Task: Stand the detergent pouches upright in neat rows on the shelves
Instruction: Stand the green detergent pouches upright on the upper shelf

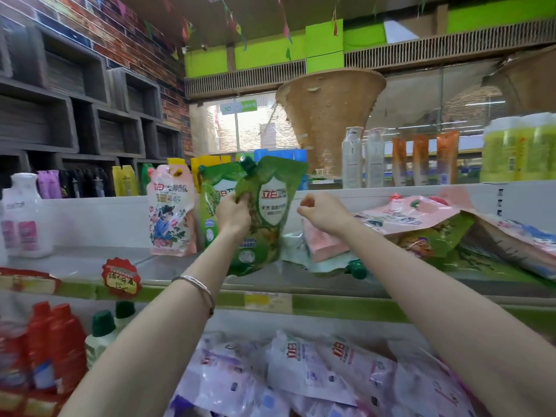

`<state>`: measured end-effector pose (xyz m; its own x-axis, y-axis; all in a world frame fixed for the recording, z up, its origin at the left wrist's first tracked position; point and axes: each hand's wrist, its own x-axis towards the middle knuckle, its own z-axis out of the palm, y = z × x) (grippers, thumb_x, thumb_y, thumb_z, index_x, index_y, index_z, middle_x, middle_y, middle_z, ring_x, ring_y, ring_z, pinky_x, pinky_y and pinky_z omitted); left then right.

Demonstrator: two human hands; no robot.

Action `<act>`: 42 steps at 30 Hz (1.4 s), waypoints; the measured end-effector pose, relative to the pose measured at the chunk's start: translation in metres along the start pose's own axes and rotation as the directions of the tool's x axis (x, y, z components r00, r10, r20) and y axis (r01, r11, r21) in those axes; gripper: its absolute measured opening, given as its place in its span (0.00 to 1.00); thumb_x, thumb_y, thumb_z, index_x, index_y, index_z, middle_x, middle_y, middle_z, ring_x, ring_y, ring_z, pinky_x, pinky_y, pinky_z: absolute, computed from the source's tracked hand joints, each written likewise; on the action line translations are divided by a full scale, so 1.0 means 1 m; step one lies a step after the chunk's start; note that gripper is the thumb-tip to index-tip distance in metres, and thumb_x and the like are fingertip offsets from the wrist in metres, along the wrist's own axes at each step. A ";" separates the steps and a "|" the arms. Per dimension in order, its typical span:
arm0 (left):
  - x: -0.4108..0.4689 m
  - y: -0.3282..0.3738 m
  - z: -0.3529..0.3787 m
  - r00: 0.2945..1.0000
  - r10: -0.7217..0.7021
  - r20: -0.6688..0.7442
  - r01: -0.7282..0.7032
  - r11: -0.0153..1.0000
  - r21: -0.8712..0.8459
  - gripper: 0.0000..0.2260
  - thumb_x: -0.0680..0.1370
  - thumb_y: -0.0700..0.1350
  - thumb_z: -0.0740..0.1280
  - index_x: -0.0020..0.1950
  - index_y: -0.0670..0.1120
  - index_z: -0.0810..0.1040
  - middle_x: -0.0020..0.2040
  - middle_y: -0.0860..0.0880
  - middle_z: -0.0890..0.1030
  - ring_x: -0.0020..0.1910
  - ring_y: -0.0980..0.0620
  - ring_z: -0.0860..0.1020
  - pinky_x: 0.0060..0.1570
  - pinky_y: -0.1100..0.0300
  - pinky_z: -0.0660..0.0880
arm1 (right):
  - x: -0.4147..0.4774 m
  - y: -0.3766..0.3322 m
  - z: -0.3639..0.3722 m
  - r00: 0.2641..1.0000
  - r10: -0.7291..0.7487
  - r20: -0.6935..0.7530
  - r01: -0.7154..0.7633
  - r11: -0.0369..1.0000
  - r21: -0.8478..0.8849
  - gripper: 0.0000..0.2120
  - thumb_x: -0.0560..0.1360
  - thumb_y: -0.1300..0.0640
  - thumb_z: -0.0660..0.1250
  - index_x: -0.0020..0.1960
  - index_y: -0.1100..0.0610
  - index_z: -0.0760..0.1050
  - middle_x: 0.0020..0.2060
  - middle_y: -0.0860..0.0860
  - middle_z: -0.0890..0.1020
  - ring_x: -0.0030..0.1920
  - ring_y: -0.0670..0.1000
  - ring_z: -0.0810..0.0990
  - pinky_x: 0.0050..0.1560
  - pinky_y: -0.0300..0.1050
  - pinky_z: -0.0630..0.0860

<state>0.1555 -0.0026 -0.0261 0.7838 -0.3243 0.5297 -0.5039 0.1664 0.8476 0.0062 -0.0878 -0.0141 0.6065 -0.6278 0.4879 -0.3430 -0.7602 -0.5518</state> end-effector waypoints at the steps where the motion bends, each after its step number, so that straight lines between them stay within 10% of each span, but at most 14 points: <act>1: 0.004 -0.002 -0.006 1.000 -0.029 0.002 0.029 0.999 -0.037 0.11 0.80 0.43 0.61 0.39 0.45 0.75 0.38 0.45 0.78 0.41 0.46 0.75 0.44 0.52 0.73 | 0.007 -0.006 0.009 1.000 0.016 -0.012 -0.015 0.999 0.030 0.16 0.78 0.55 0.61 0.59 0.64 0.74 0.57 0.59 0.79 0.57 0.58 0.76 0.58 0.50 0.72; 5: 0.030 -0.015 -0.029 0.988 -0.145 0.049 0.152 0.957 -0.247 0.06 0.81 0.43 0.59 0.49 0.45 0.75 0.46 0.45 0.81 0.48 0.44 0.80 0.53 0.50 0.78 | 0.036 -0.027 0.045 0.988 0.144 -0.063 -0.130 0.974 0.188 0.25 0.77 0.53 0.64 0.70 0.60 0.63 0.63 0.58 0.73 0.61 0.58 0.73 0.54 0.46 0.69; 15: 0.110 -0.047 -0.060 0.910 -0.286 0.299 0.365 0.895 -0.256 0.09 0.80 0.40 0.61 0.59 0.41 0.73 0.38 0.46 0.77 0.35 0.50 0.76 0.31 0.56 0.76 | 0.072 -0.044 0.100 0.967 0.243 -0.082 -0.170 0.846 0.505 0.15 0.76 0.54 0.64 0.60 0.57 0.70 0.57 0.55 0.79 0.57 0.56 0.77 0.60 0.50 0.72; 21: 0.140 -0.067 -0.059 0.902 -0.242 0.357 0.339 0.909 -0.242 0.28 0.71 0.53 0.72 0.67 0.43 0.69 0.51 0.42 0.80 0.42 0.48 0.78 0.38 0.57 0.75 | 0.084 -0.038 0.111 0.946 0.315 -0.074 -0.173 0.687 0.706 0.03 0.76 0.60 0.65 0.48 0.55 0.71 0.52 0.56 0.81 0.48 0.55 0.81 0.48 0.52 0.78; 25: 0.138 -0.085 -0.076 0.743 -0.236 0.626 0.270 0.962 0.042 0.44 0.53 0.60 0.80 0.63 0.42 0.70 0.55 0.42 0.81 0.52 0.44 0.80 0.48 0.51 0.78 | 0.089 -0.046 0.130 0.890 0.413 -0.194 -0.143 0.656 0.741 0.12 0.77 0.62 0.62 0.60 0.57 0.73 0.54 0.54 0.81 0.50 0.55 0.81 0.55 0.55 0.78; 28: 0.129 -0.098 -0.077 0.660 -0.245 0.711 0.243 0.964 0.107 0.37 0.55 0.51 0.81 0.60 0.42 0.74 0.53 0.43 0.83 0.52 0.43 0.81 0.56 0.46 0.77 | 0.089 -0.048 0.135 0.879 0.421 -0.222 -0.126 0.655 0.745 0.13 0.77 0.62 0.62 0.61 0.58 0.73 0.57 0.54 0.80 0.51 0.54 0.80 0.53 0.51 0.78; 32: 0.119 -0.098 -0.073 0.732 -0.245 0.635 0.325 0.946 -0.010 0.23 0.63 0.42 0.76 0.56 0.39 0.76 0.42 0.44 0.85 0.38 0.47 0.84 0.37 0.57 0.81 | 0.087 -0.042 0.130 0.910 0.381 -0.164 -0.114 0.610 0.784 0.07 0.75 0.54 0.65 0.51 0.55 0.73 0.50 0.56 0.81 0.49 0.57 0.81 0.53 0.53 0.78; 37: 0.102 -0.096 -0.065 0.818 -0.253 0.516 0.337 0.939 -0.073 0.14 0.69 0.40 0.74 0.52 0.40 0.77 0.42 0.44 0.85 0.34 0.49 0.84 0.34 0.59 0.81 | 0.110 -0.004 0.157 0.921 0.388 -0.023 -0.181 0.480 0.858 0.32 0.63 0.28 0.57 0.50 0.53 0.77 0.49 0.53 0.83 0.51 0.58 0.81 0.59 0.58 0.74; 42: 0.097 -0.092 -0.059 0.872 -0.276 0.405 0.397 0.883 -0.251 0.17 0.71 0.49 0.73 0.55 0.42 0.76 0.46 0.42 0.84 0.41 0.44 0.83 0.45 0.48 0.81 | 0.082 -0.023 0.145 0.886 0.422 -0.194 -0.051 0.503 0.863 0.17 0.80 0.47 0.56 0.43 0.58 0.76 0.39 0.50 0.81 0.42 0.51 0.78 0.49 0.45 0.76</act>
<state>0.2997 0.0057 -0.0511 0.6754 -0.7057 0.2140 -0.0432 0.2519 0.9668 0.1678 -0.0974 -0.0595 0.2535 -0.9093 0.3300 0.4156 -0.2057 -0.8860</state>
